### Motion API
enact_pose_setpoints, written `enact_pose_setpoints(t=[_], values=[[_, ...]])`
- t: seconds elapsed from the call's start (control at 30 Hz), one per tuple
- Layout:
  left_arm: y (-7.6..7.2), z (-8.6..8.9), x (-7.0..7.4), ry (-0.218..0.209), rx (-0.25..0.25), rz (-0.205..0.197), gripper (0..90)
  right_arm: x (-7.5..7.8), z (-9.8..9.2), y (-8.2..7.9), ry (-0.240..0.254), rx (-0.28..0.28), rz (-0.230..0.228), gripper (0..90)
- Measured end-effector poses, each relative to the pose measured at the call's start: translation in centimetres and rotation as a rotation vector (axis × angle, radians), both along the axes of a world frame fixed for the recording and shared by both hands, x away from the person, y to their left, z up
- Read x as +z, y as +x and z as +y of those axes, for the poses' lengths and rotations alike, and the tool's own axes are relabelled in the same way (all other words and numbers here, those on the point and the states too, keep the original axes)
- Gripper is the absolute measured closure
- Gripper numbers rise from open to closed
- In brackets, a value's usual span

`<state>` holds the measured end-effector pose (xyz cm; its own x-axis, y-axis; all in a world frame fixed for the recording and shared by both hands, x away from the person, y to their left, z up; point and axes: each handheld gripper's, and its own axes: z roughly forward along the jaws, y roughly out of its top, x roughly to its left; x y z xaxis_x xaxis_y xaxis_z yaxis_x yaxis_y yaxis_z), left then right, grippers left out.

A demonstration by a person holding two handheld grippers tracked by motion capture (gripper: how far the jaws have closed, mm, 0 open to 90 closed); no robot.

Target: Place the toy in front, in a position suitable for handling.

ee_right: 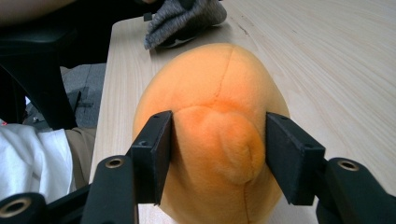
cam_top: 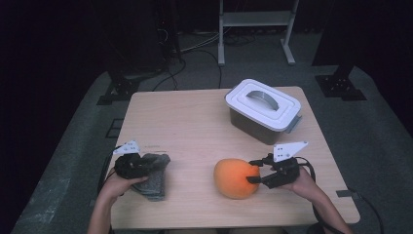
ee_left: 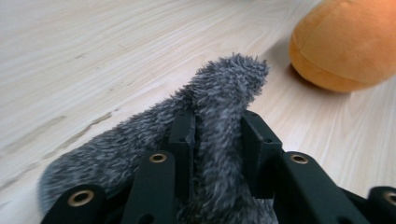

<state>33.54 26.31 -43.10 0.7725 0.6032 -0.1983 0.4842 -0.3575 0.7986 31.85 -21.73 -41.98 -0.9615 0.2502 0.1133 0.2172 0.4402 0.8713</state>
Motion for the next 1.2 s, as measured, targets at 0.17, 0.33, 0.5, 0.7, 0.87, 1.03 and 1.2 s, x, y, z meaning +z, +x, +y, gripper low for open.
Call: enact_pose_setpoints(t=[0.17, 0.33, 0.5, 0.7, 0.87, 1.03, 1.2], values=[[0.1, -1.3, -0.9, 0.014, -0.001, -0.001, 58.9, 0.1, -0.1, -0.3, -0.003, -0.007, -0.001, 41.0], [-0.5, -2.2, -1.1, 0.043, -0.019, -0.014, 50.9, 0.3, -0.1, -0.6, -0.002, -0.018, -0.002, 39.5], [-1.0, -2.3, -0.8, 0.023, -0.015, -0.029, 44.9, 1.0, -0.2, -0.7, 0.010, -0.024, 0.000, 37.6], [-1.0, -2.1, -0.7, 0.014, -0.001, -0.029, 39.6, 2.2, 0.9, -0.3, 0.019, -0.019, 0.015, 32.7], [-1.1, -2.2, -0.7, 0.017, -0.006, -0.029, 37.5, 2.4, 3.5, 0.3, -0.024, 0.025, 0.059, 30.2], [-1.2, -2.1, -0.8, 0.012, -0.005, -0.022, 36.5, 1.4, 4.8, 0.4, -0.070, 0.060, 0.103, 29.9], [-1.2, -2.4, -0.8, 0.012, -0.012, -0.017, 35.7, 0.4, 4.2, 0.3, -0.088, 0.049, 0.141, 45.5]])
